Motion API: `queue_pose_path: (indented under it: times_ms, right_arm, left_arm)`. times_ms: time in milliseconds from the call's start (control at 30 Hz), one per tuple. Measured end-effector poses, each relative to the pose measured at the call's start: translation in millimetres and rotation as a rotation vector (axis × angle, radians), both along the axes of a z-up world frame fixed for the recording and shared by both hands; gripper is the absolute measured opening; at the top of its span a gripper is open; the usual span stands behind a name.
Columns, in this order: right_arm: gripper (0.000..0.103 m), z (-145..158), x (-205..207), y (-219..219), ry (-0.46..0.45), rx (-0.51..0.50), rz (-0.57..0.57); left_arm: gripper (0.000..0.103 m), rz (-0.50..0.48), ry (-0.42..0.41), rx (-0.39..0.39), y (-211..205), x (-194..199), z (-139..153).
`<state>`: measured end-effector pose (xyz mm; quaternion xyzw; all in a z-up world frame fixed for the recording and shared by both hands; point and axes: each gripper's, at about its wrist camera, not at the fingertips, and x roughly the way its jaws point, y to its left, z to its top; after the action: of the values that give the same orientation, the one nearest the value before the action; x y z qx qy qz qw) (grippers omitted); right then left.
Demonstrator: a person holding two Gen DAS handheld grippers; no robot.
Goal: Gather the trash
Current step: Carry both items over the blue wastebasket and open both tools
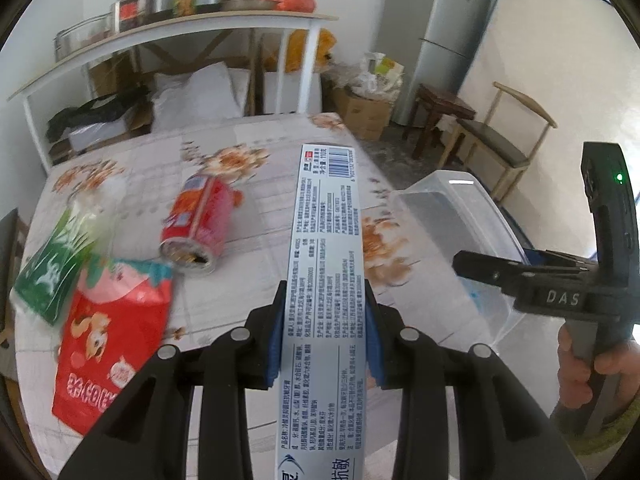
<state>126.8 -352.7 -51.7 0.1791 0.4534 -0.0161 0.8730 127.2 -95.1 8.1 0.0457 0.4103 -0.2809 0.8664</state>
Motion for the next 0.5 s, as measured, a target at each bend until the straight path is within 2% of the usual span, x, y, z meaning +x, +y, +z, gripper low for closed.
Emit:
queue_pose_path:
  times_ms: [133,300,433,500]
  right_arm:
    - [0.081,15,-27,-47,-0.053,0.028,-0.139]
    - [0.081,17,-67,-108,-0.095,0.095,-0.320]
    - [0.081,-4,-105,-156,-0.104,0.213,-0.462]
    - [0.081,-24,-120,-175,-0.097,0.302,-0.518]
  left_arm:
    - [0.033,-0.072,0.003,-0.039,-21,3,13]
    - [0.033,-0.206,0.050,-0.086,-73,6,28]
    - [0.033,-0.321,0.134,-0.103,-126,8,29]
    - [0.033,-0.365,0.187,-0.102,-150,8,23]
